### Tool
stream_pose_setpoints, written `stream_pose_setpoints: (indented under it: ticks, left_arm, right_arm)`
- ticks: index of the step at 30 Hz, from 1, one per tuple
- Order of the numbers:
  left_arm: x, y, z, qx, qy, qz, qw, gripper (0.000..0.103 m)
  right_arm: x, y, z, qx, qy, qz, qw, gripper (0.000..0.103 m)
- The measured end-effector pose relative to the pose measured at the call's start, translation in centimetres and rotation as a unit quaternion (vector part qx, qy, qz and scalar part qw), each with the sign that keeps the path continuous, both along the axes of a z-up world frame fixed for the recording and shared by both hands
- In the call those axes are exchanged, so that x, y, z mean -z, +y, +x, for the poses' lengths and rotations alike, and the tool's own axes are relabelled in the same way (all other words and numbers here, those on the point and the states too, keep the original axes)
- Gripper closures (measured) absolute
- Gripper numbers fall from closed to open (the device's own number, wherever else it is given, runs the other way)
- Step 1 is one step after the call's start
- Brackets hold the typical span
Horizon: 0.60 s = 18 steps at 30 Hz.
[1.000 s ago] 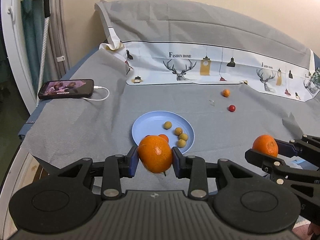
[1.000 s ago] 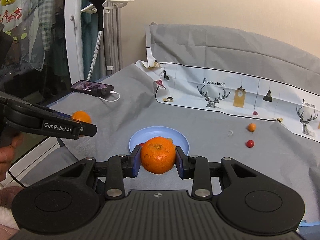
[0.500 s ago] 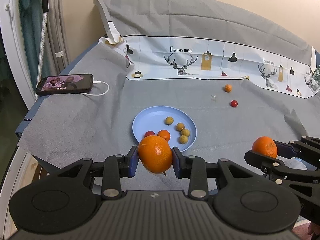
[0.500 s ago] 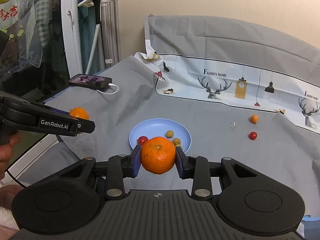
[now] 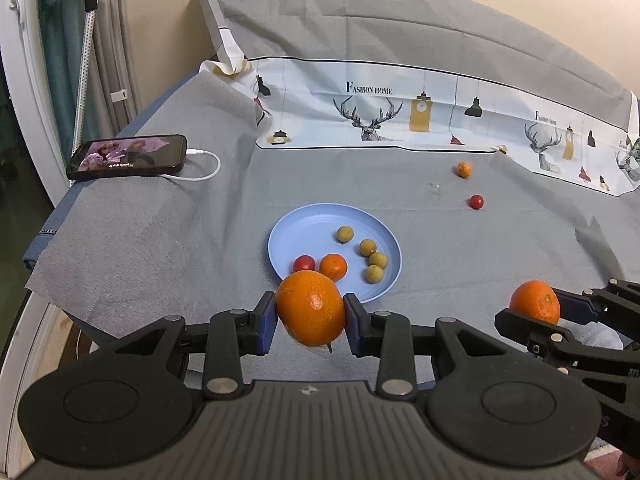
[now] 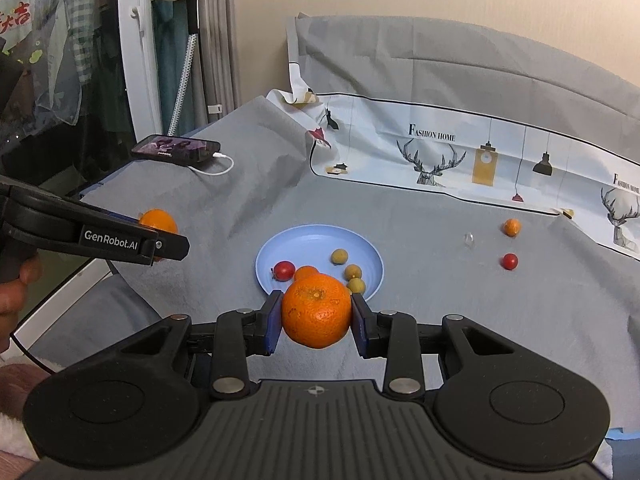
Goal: Organize fruits
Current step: 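Carry both tangerines over the blue plate with both tools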
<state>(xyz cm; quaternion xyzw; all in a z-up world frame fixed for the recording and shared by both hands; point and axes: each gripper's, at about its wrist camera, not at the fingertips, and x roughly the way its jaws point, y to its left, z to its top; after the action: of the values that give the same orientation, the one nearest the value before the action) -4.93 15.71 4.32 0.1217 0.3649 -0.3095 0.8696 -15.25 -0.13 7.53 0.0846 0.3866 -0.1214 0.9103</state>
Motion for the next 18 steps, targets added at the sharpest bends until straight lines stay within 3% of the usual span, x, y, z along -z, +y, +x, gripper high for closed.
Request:
stream_pose_setpoints:
  ticks: [18]
  left_arm:
    - [1.0,-2.2,2.9,0.0,0.015,0.008,0.9999,0.064]
  right_arm:
    - [2.0,-1.3,2.0,0.009,0.026,0.009,1.0,0.066]
